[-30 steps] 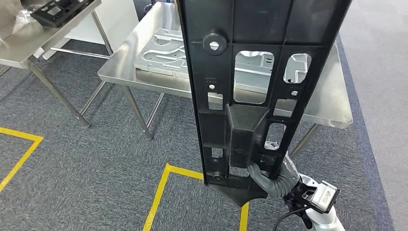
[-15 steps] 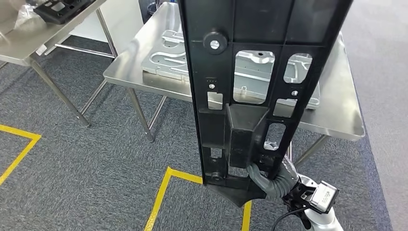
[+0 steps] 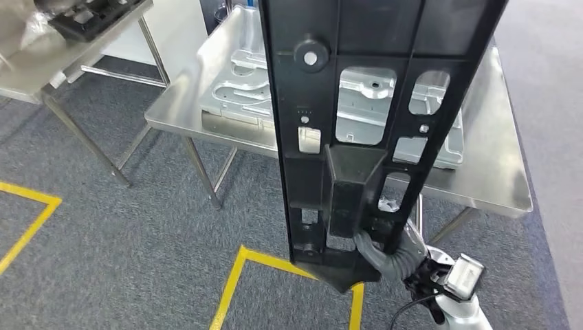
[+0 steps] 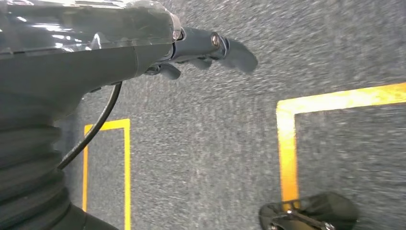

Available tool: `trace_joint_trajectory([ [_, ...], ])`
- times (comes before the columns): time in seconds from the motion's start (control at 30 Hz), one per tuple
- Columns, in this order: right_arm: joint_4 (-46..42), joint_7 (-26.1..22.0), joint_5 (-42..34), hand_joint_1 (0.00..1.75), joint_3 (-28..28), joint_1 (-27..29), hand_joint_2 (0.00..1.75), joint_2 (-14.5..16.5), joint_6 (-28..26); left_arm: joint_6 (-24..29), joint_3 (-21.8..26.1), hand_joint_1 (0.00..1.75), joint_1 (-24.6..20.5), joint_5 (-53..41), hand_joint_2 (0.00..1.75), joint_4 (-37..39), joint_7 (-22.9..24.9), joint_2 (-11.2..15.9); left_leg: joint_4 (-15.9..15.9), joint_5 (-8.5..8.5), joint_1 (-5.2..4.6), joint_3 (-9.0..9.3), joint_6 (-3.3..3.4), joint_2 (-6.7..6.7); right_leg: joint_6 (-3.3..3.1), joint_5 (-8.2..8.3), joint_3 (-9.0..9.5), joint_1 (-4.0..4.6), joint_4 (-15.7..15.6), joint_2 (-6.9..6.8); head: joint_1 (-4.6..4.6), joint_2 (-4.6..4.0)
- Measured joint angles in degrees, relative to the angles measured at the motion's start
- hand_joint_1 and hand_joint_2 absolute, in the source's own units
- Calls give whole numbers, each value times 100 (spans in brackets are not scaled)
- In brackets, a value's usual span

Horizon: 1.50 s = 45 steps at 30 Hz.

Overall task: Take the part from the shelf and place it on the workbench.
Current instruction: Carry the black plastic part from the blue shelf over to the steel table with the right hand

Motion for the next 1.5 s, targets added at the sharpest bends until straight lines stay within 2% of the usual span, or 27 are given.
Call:
trace_joint_trajectory([
  [0.1,-8,-2,-15,175,-9,25,175,-3,11,-3,0,0,18,-10,175,-2,1,2,1137,-329,50,-713,-78,24,-48,-142,177,-12,-20,-22,-2,0],
  [0.13,-7,-1,-17,175,-10,39,175,-3,15,-4,0,0,32,-10,175,-2,1,2,1343,-306,64,-906,-96,29,-46,-196,238,-13,-19,-20,-2,0],
  [0.17,-7,1,-19,175,-11,49,175,-3,20,-5,0,0,44,-10,175,-2,1,3,1321,-154,75,-991,-107,36,-36,-254,313,-17,-19,-13,-2,0],
  [0.23,-8,1,-25,175,-15,60,175,-3,22,-5,0,0,55,-7,175,-2,1,9,679,415,88,-865,-101,59,1,-393,498,-26,-20,-2,-2,0],
  [0.27,-8,1,-29,175,-17,59,175,-3,24,-5,0,0,58,-6,175,-2,1,11,312,634,77,-738,-88,69,31,-466,580,-18,-21,0,-1,-1],
  [0.3,-8,1,-33,175,-20,58,175,-3,24,-5,0,0,57,-6,175,-2,1,13,41,758,64,-631,-62,74,65,-527,639,-12,-28,2,-1,-1],
  [0.43,-13,4,-42,175,-38,54,175,4,26,-5,0,0,52,-5,175,-2,0,14,-206,670,44,-462,89,57,212,-550,721,-14,28,9,1,0],
  [0.5,-21,4,-46,175,-57,47,175,9,27,-5,0,0,53,-6,175,-2,-4,16,-280,611,61,-322,163,43,260,-541,501,-28,462,12,1,-1],
  [0.6,-25,13,-55,175,-77,65,175,11,33,-10,0,0,39,-18,175,-2,-12,15,-329,481,65,-133,211,34,287,-864,-269,-31,1468,14,1,0],
  [0.67,-24,37,-71,175,-84,109,175,12,48,-17,0,0,44,-27,175,-2,-12,15,-330,360,58,12,215,46,282,-980,-625,-30,1651,12,1,0],
  [0.7,-24,50,-82,175,-87,126,175,13,62,-20,-1,0,48,-30,175,-2,-12,14,-330,291,53,104,212,65,262,-858,-678,-26,1488,2,1,0],
  [0.73,-24,57,-91,175,-90,134,175,13,78,-23,-2,0,52,-34,175,-2,-12,13,-332,216,45,204,203,90,225,-592,-661,-13,1181,-38,2,0],
  [0.8,-23,70,-108,175,-90,139,175,14,105,-28,-3,0,67,-39,175,1,-10,5,-334,60,17,383,165,153,119,56,-584,49,514,-228,3,0],
  [0.83,-24,79,-120,175,-90,145,175,14,114,-29,-4,0,67,-41,175,2,-8,3,-341,-20,2,448,135,194,81,251,-552,82,323,-297,4,0],
  [0.87,-26,91,-131,175,-90,152,175,15,123,-28,-4,0,68,-41,175,3,-5,4,-333,-70,-10,513,100,234,52,325,-534,99,240,-314,7,0],
  [0.93,-34,111,-149,175,-90,164,175,15,138,-21,-4,0,48,-40,175,2,-2,11,-237,-90,-17,584,23,304,15,255,-437,79,223,-182,10,0],
  [1.0,-39,119,-157,175,-90,168,175,11,155,-13,-4,0,30,-38,175,1,-4,14,162,-58,-2,445,-35,265,-53,186,-293,44,183,-74,10,-1],
  [1.03,-40,120,-160,175,-89,172,175,9,165,-11,-4,0,23,-38,175,1,-5,13,480,-114,12,258,-60,224,-78,150,-229,31,168,-30,10,-1],
  [1.1,-39,122,-161,175,-86,186,175,4,184,-9,-4,0,27,-37,175,1,-8,10,1127,-422,41,-228,-110,165,-105,66,-141,27,165,74,9,-1],
  [1.17,-38,123,-161,175,-82,210,175,3,190,-8,-4,0,54,-33,175,1,-10,11,1350,-715,66,-583,-152,158,-97,-18,-39,21,169,188,9,-1],
  [1.2,-37,122,-160,175,-81,219,175,3,190,-6,-3,0,65,-28,175,1,-15,14,1222,-684,73,-652,-163,158,-87,-64,27,17,171,233,9,0],
  [1.23,-37,121,-159,175,-81,223,175,3,189,-4,-3,0,73,-16,175,1,-22,16,954,-496,78,-661,-167,156,-75,-118,99,13,172,266,9,0],
  [1.3,-35,117,-148,175,-80,226,175,3,184,-1,-1,0,86,14,175,1,-43,19,285,193,76,-625,-137,144,-33,-229,213,15,189,308,9,-1],
  [1.33,-35,116,-131,175,-79,225,175,4,175,-1,1,0,90,27,175,1,-55,19,66,466,65,-613,-103,135,2,-286,243,22,203,321,10,-1],
  [1.37,-35,116,-98,175,-78,225,175,4,161,-2,2,0,94,33,175,1,-67,19,-46,639,52,-613,-60,125,40,-335,260,27,212,329,10,-1],
  [1.43,-45,118,38,175,-78,214,175,7,94,-5,3,0,92,36,175,1,-84,19,-77,693,40,-594,20,116,118,-405,289,34,200,335,9,-1],
  [1.5,-72,127,252,175,-90,172,175,12,-7,-11,4,0,90,30,175,1,-90,19,-144,714,56,-547,88,114,177,-503,271,23,298,255,9,0],
])
